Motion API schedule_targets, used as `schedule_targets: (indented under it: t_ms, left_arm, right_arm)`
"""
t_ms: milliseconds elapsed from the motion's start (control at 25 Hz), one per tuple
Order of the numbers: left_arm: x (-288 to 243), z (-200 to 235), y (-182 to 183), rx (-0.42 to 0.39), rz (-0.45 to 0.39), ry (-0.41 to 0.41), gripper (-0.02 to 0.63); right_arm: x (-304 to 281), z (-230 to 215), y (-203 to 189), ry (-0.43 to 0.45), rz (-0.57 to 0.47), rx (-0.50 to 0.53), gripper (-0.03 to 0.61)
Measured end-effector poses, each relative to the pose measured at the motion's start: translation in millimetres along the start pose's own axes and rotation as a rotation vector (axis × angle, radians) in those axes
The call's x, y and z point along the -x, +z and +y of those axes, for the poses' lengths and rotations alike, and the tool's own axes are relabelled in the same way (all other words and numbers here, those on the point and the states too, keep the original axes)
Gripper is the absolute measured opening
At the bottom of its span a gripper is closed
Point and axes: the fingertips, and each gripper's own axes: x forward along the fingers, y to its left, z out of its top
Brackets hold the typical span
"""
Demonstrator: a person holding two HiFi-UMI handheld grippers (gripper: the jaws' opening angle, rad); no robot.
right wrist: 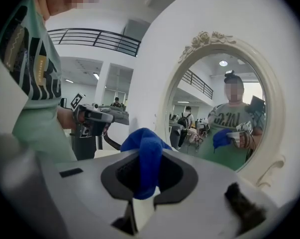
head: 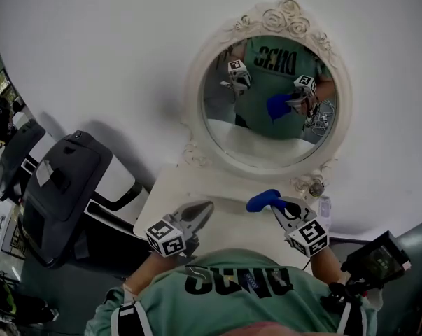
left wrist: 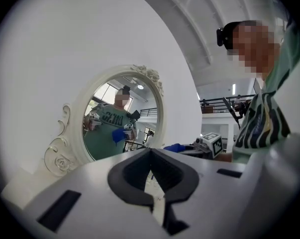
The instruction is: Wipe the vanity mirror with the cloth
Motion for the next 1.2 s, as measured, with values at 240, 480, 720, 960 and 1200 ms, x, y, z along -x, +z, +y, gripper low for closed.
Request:
schedule_targets:
  t_ms: [240,480,720,960,1200]
  left_arm:
    - [7.1,21.9,22.8,-0.051,-0.017,0.025,0.009]
    - [28.1,60.8,58.6,-0.118,-0.054,0.004,0.009]
    - [48.2,96.0,79.4,-0.126,-0.063,-0.022,0.009]
    - [65.0,124.9,86.1,-0.104,-0.072,-0.032,0.009]
    - [69.0,148.2,86.2,-0.066,-0.068,-0.033,0.009]
  right_arm:
    - [-40.2,-31.4,72.1,-0.102,-0.06,0.278,0.049]
    - [-94.5,-66.7,206.8,-0.384,-0.138,0.654,0.049]
    - [-150.3,-102.1,312.4,-0.686,-0.109,0.965,0.049]
    - [-196.6,-132.9,339.1,-0.865,-0.007,1.126,0.049]
    - [-218.1,-143.6,322.4,-0.906,0.056,1.191,0.049]
